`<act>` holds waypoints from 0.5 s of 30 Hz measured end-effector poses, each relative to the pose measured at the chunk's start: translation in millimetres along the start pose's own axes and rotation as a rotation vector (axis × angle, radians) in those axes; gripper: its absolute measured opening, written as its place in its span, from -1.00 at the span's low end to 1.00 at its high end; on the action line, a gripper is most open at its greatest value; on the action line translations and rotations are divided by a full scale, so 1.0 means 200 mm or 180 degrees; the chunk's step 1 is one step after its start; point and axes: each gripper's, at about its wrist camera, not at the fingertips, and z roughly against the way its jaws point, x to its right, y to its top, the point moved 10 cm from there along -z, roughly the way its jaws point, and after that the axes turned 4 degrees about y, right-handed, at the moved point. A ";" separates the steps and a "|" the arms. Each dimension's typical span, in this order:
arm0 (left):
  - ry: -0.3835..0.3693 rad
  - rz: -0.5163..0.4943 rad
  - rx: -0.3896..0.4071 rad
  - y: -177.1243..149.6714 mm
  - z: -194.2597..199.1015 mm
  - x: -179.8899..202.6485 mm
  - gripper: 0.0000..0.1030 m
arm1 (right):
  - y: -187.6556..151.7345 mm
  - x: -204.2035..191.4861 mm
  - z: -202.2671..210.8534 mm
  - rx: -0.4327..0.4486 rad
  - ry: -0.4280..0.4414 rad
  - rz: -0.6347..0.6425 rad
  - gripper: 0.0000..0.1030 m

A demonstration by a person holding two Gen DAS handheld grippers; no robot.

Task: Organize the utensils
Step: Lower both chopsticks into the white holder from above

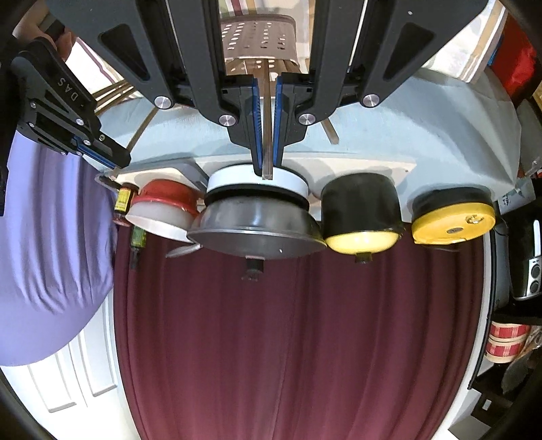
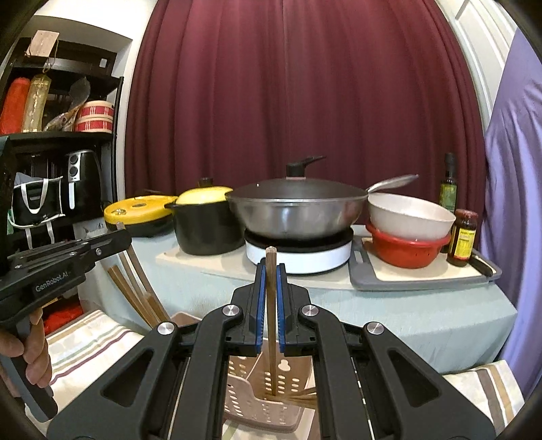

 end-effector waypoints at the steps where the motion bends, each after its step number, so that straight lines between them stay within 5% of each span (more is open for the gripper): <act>1: -0.0006 -0.0009 -0.0014 -0.01 -0.01 0.00 -0.87 | -0.01 0.00 -0.01 -0.0024 0.0005 -0.0012 -0.87; 6: -0.0032 0.0014 -0.0037 -0.04 -0.03 0.00 -0.86 | -0.04 0.00 -0.03 -0.0054 0.0004 -0.0068 -0.84; 15: 0.0052 -0.0001 0.0009 -0.02 -0.03 -0.02 -0.44 | -0.02 0.00 -0.01 0.0005 -0.0055 -0.0042 -0.50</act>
